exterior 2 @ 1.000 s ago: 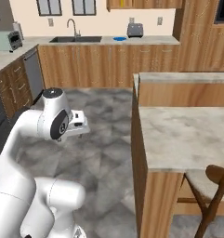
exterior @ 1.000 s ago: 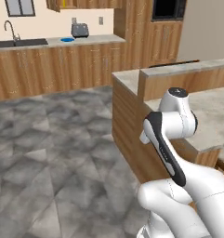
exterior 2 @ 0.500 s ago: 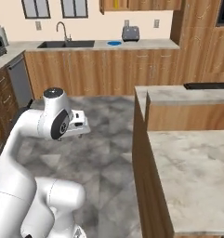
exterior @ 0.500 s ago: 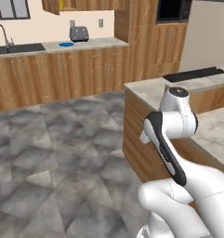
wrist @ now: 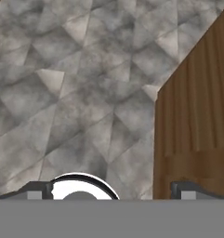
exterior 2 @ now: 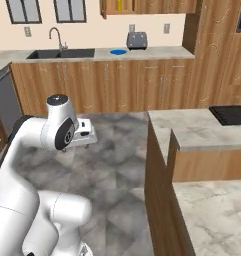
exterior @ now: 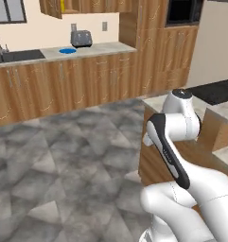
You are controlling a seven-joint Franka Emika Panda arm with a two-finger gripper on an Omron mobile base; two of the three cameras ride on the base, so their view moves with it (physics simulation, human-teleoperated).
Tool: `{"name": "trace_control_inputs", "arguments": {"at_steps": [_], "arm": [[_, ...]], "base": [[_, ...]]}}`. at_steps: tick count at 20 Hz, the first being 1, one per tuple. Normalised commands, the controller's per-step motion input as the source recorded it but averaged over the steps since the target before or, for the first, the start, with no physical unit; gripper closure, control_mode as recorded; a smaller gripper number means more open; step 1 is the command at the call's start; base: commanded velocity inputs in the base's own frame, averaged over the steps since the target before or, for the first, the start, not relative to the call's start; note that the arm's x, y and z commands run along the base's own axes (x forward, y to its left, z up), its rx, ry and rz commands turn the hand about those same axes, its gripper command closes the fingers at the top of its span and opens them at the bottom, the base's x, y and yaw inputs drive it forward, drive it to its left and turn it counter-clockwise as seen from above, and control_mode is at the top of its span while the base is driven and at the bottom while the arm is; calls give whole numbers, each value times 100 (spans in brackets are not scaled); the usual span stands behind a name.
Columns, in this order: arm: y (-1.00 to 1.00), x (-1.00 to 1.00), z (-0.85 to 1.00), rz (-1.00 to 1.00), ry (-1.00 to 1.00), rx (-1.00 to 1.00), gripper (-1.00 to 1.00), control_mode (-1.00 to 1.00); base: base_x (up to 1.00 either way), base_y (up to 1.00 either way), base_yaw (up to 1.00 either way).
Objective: Move the hot dog bun to the plate on the dining table and place the condiment next to that plate. Then navigate to the fridge and take the sausage and place it on the plate as well.
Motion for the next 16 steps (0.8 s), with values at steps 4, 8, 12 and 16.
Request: {"name": "trace_control_inputs", "arguments": {"at_steps": [4, 8, 12, 16], "arm": [[0, 0, 0, 0, 0, 0, -100, 100], [0, 0, 0, 0, 0, 0, -100, 100], [0, 0, 0, 0, 0, 0, -100, 100], [0, 0, 0, 0, 0, 0, -100, 100]], "base": [[100, 49, -9], [100, 49, -9], [100, 44, -7], [100, 43, -6]]}}
